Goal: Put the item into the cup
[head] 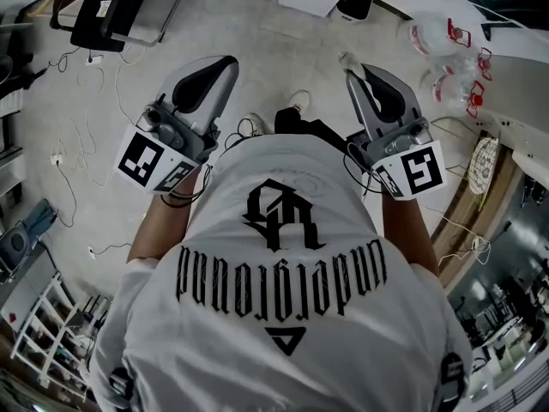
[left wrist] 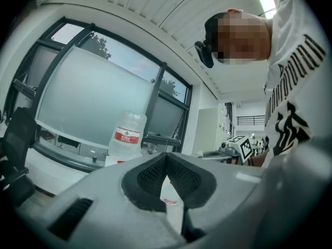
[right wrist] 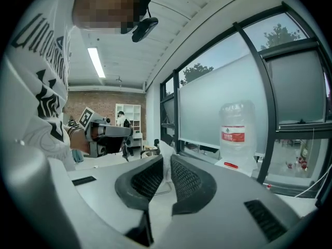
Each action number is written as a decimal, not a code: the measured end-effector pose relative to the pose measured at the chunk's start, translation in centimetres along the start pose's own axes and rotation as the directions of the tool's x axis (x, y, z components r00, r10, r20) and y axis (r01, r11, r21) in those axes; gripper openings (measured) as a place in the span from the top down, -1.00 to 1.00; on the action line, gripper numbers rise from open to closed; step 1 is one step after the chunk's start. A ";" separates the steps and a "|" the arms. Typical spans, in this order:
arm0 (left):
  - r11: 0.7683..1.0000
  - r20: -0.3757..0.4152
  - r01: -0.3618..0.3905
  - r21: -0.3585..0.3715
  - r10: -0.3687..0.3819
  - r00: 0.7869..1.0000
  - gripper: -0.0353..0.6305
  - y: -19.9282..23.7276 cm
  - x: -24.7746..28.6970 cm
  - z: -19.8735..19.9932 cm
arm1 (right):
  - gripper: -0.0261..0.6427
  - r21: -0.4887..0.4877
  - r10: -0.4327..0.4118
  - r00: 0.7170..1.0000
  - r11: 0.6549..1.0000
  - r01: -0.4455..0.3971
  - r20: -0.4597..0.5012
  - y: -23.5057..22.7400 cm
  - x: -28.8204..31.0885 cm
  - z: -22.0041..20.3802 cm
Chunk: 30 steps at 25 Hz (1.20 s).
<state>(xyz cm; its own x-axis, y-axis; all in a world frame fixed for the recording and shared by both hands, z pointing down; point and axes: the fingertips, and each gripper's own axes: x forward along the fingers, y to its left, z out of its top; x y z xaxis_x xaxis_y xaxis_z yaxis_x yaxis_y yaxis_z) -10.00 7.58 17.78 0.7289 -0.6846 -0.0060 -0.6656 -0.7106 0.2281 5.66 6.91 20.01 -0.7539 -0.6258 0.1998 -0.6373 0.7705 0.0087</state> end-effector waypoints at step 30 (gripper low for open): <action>0.987 -0.108 0.150 0.053 -0.144 0.984 0.85 6.0 17.4 -0.3 | 0.78 0.066 -0.127 0.991 0.990 0.124 0.042 -14.1 3.7 -0.2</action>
<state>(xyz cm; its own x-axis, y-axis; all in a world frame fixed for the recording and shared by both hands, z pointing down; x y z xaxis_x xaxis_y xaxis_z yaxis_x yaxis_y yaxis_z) -1.28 -8.54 19.29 0.8301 -0.5537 0.0666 -0.5561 -0.8130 0.1724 11.87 -6.22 20.82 -0.6731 -0.7231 0.1552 -0.7349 0.6774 -0.0310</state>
